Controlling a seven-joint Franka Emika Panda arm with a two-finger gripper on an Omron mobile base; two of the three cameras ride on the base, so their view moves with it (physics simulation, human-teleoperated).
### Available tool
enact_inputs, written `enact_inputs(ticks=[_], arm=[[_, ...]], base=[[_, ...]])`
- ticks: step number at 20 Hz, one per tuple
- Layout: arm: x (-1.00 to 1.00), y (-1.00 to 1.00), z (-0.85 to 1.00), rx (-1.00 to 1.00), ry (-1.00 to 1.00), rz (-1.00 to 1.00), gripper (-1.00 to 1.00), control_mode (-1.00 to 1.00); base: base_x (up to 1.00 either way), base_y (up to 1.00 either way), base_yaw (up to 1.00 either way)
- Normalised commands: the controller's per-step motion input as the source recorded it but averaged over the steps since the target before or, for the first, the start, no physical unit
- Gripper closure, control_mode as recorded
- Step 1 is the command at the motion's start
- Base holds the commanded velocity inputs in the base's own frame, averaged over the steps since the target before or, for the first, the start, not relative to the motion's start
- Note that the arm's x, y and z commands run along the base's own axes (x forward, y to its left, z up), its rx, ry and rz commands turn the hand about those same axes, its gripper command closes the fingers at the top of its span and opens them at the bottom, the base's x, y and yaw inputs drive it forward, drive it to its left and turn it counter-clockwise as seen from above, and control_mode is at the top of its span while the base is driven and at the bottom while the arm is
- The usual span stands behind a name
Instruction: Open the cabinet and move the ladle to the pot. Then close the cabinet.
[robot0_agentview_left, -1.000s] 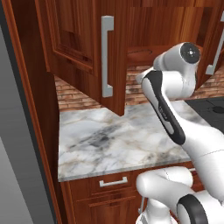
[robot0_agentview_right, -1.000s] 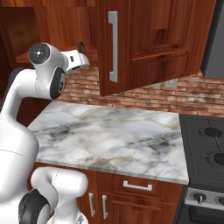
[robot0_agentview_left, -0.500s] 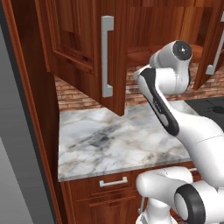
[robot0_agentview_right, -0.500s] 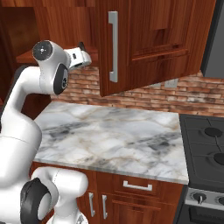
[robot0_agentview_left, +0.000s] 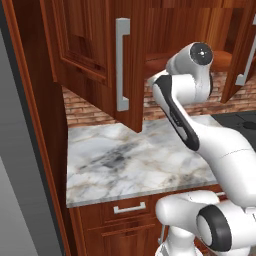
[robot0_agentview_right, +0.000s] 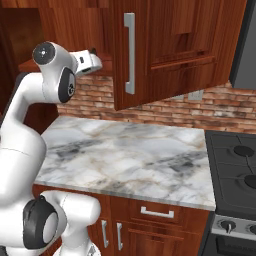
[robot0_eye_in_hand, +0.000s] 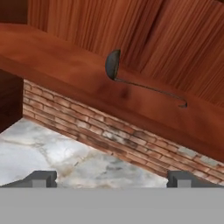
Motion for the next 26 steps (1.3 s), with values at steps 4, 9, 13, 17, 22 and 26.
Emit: enact_inputs(ticks=[4,9,13,17,22,26], arm=[[0.23,0.11,0.0,0.0,-0.04,-0.02,-1.0,-1.0],[0.25,0.03,0.0,0.0,-0.06,-0.02,-1.0,-1.0],[0.22,0.01,0.0,0.0,-0.07,-0.02,-1.0,-1.0],[0.24,0.04,0.02,0.0,-0.01,-0.03,-1.0,-1.0],[0.21,0.0,0.18,0.0,0.01,0.0,-1.0,-1.0],[0.18,0.0,0.4,0.0,0.07,0.0,-1.0,-1.0]], base=[[0.0,0.0,0.0],[0.0,0.0,0.0],[0.0,0.0,0.0],[0.0,0.0,0.0],[0.0,0.0,0.0],[0.0,0.0,0.0]])
